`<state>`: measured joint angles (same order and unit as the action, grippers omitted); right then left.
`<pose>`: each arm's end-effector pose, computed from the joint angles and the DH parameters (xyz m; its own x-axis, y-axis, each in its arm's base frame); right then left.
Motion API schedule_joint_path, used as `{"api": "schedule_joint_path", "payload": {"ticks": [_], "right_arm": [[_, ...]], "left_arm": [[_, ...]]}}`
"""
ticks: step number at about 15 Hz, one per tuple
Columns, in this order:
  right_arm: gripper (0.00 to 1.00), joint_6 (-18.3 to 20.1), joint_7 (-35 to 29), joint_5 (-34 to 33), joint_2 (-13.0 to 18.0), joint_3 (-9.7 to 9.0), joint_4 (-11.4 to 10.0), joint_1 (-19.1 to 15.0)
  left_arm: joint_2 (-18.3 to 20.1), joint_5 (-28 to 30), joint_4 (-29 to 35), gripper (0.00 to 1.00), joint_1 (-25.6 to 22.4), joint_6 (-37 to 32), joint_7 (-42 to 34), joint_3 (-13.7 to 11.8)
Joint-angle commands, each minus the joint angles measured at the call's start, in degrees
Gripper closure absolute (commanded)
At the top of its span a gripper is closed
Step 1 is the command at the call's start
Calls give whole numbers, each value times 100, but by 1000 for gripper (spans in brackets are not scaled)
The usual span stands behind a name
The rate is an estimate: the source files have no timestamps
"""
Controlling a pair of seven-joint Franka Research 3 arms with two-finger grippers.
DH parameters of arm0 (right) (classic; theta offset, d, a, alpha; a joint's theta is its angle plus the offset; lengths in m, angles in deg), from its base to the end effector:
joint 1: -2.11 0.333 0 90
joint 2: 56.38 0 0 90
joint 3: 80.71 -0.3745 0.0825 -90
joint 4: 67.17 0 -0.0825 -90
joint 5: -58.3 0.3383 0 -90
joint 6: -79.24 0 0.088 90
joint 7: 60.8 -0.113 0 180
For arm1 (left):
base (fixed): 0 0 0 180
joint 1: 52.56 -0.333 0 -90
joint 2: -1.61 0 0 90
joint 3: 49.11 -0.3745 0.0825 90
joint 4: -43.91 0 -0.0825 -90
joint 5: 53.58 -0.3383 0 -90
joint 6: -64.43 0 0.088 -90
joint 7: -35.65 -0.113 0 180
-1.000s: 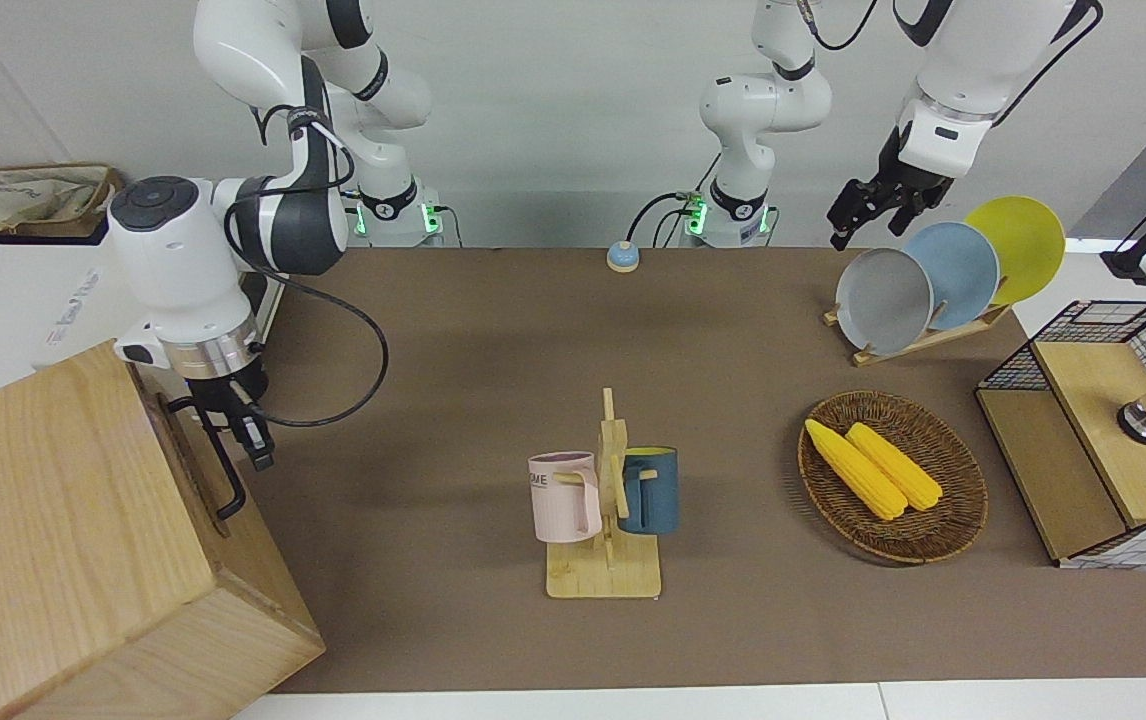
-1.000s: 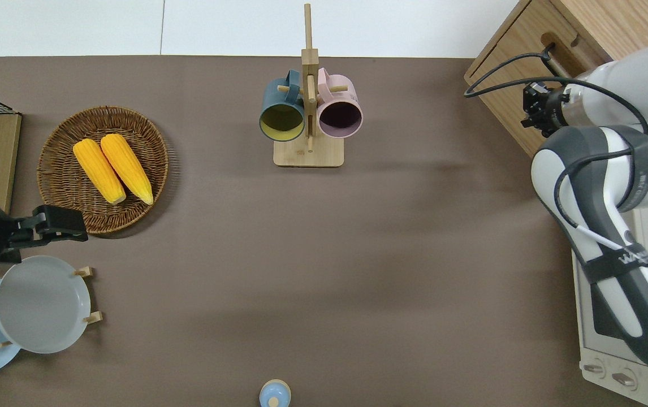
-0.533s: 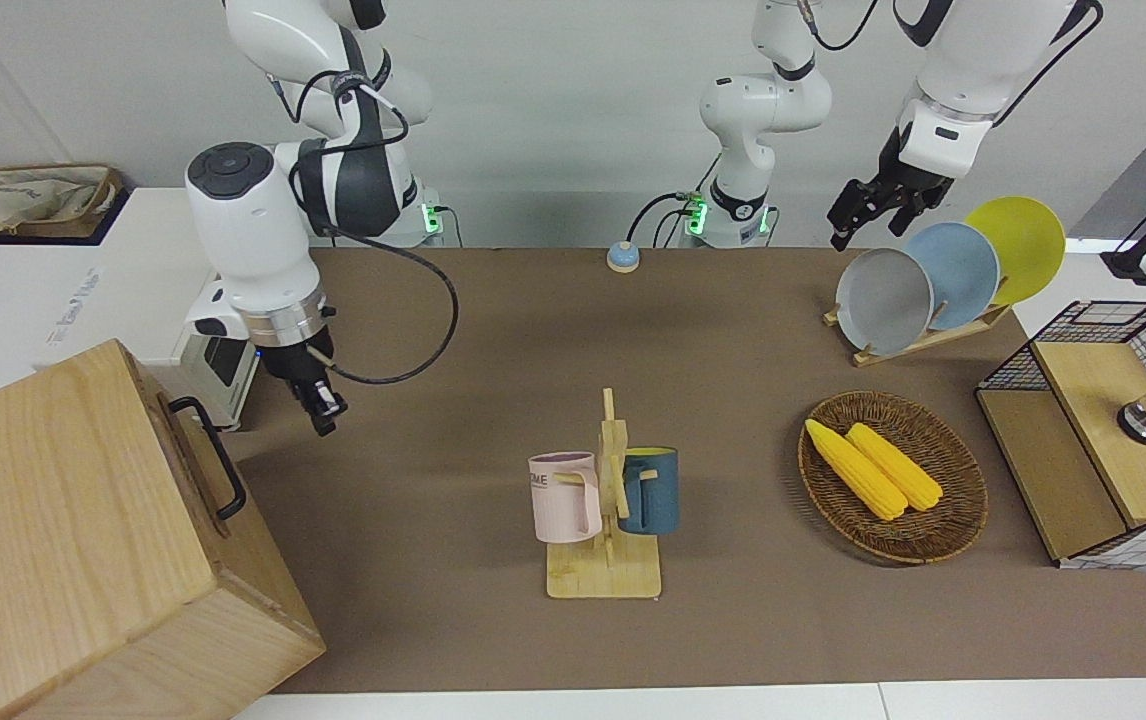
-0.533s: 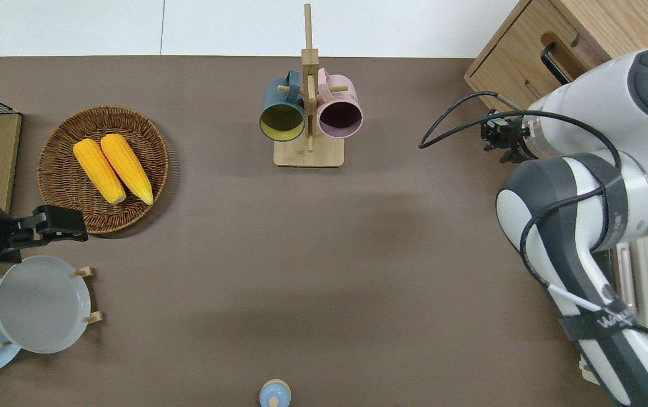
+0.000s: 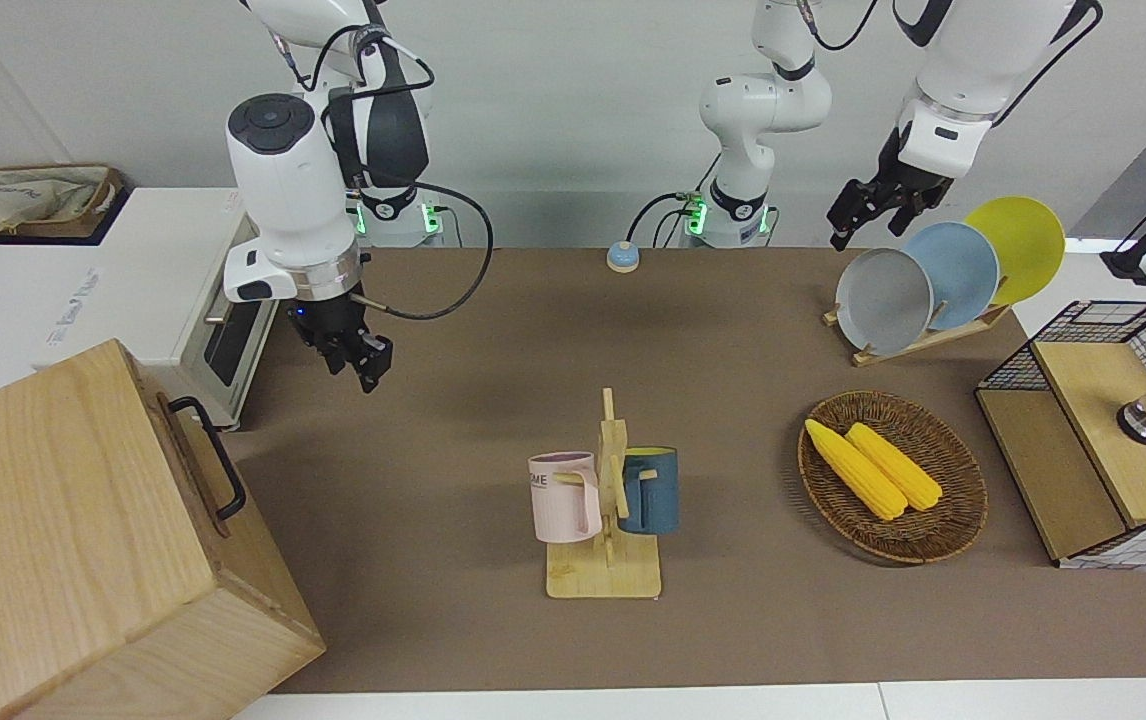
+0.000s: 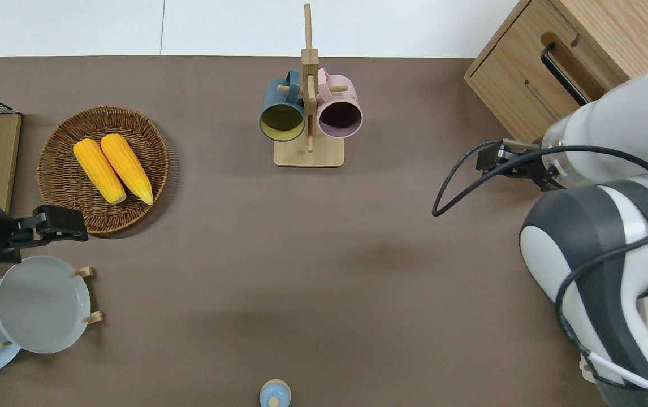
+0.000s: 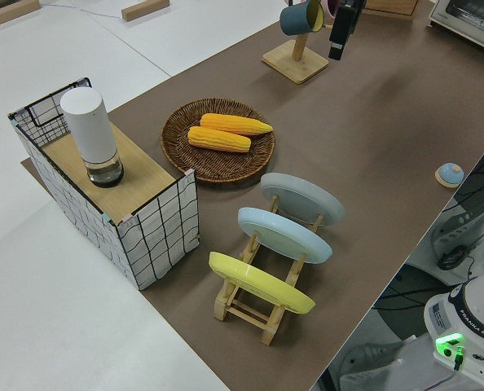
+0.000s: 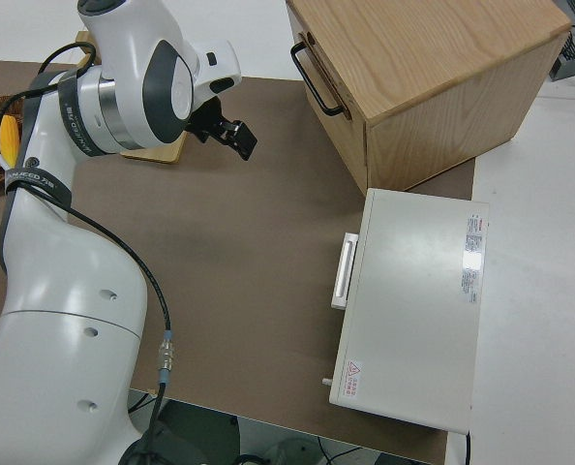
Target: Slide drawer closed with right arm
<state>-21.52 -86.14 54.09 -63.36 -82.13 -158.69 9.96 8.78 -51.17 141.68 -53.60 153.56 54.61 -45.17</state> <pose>0.5605 0.0835 0.6171 0.9625 -0.2632 0.0650 -0.2664 -0.9628 0.0462 0.4585 -0.0308 0.6785 0.9603 0.2766 -0.0354 0.2775 -0.9604 0.0232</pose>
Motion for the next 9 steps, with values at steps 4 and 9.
{"api": "schedule_joint_path", "payload": {"ticks": [4,9], "right_arm": [[15,837,1453,61,759,142,-226,-3],[15,1242,1866,244,936,283,-200,-37]], "left_arm": [[48,5,-21,7,7,-97,-51,-25],[48,5,-21,7,7,-89,-51,-25]]}}
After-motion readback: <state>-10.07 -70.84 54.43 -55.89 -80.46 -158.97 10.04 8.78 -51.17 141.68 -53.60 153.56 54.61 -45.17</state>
